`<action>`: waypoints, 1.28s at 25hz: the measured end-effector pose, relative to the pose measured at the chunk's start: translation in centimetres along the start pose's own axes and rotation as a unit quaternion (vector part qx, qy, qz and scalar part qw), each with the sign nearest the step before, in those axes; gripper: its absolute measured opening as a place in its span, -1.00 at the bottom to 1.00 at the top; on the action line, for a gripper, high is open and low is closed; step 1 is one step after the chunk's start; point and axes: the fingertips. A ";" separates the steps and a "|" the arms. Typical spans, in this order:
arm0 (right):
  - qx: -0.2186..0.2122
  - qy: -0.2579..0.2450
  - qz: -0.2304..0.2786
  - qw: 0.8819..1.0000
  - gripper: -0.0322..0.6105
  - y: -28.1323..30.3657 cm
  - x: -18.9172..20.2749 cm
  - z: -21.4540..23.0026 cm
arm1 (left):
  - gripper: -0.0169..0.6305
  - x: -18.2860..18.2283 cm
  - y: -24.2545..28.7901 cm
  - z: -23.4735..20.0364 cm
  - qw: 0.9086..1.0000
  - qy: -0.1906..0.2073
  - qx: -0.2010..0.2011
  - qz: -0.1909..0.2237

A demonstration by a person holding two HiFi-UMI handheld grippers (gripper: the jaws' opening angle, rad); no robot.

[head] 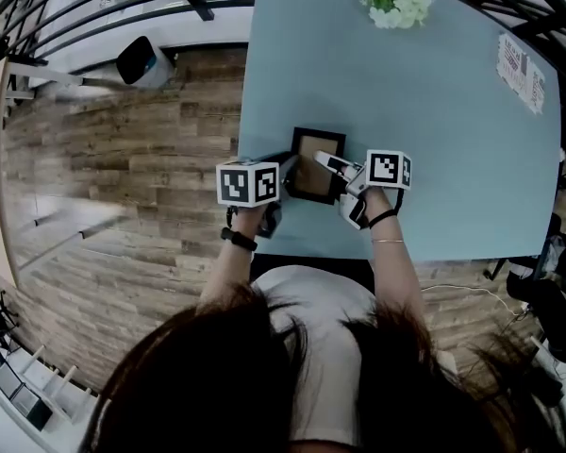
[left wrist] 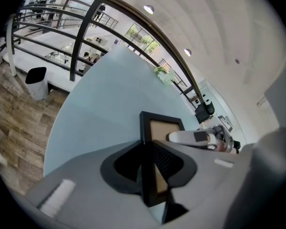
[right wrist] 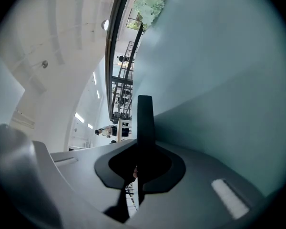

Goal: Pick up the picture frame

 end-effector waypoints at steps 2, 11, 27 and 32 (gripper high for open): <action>-0.002 0.001 0.006 1.000 -0.85 -0.1 0.0 0.1 | -0.54 0.0 0.0 0.0 1.000 0.000 -0.001 0.000; -0.019 0.009 0.018 1.000 -0.86 0.1 0.1 -0.2 | -0.54 0.0 -0.2 -0.2 1.000 -0.007 0.001 0.005; -0.015 -0.046 0.012 0.999 -0.87 -1.7 -1.1 -3.2 | -0.53 -2.5 -3.5 1.9 0.996 -0.030 0.040 0.073; -0.019 -0.076 0.019 0.997 -0.87 -2.8 -2.3 -5.4 | -0.53 -4.4 -5.2 3.3 0.993 -0.019 0.044 0.104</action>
Point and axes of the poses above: the fingertips, and each gripper's own axes: y forward along the fingers, z to its right, x out of its underside, and after that the axes turned 14 degrees about -x, right-handed
